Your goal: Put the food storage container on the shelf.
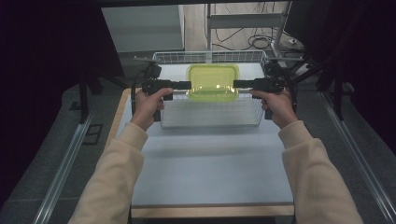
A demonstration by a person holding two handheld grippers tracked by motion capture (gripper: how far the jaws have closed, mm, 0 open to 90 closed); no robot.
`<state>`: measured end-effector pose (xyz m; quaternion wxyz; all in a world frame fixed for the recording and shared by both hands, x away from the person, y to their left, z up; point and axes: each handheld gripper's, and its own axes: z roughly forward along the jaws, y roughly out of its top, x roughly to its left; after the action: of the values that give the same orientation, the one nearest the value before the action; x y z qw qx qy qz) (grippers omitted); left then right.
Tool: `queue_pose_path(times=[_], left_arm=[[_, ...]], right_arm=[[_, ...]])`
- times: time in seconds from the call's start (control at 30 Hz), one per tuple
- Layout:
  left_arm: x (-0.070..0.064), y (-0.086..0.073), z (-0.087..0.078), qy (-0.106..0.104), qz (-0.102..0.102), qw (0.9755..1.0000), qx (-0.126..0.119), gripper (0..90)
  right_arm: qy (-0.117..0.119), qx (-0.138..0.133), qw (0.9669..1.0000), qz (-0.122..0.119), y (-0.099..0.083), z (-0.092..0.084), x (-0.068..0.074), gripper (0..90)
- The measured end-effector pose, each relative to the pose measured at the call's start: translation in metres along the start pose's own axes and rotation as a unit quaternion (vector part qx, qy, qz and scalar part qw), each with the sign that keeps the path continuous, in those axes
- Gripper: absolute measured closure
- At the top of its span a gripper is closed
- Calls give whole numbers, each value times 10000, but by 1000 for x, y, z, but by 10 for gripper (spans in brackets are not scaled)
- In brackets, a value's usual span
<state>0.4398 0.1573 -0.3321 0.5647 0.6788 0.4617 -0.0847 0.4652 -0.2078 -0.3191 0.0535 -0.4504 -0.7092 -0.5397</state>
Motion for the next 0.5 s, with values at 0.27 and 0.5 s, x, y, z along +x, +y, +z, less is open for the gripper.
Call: queue_pose_path(times=[0.27,0.5], left_arm=[[11,19,6,44,-125,9999,28,823],[22,32,11,59,-312,9995,-33,824]], right_arm=[[-103,-8,9999,111,17,8,-6,804],[-248,53,9994,217,34,17,-9,801]])
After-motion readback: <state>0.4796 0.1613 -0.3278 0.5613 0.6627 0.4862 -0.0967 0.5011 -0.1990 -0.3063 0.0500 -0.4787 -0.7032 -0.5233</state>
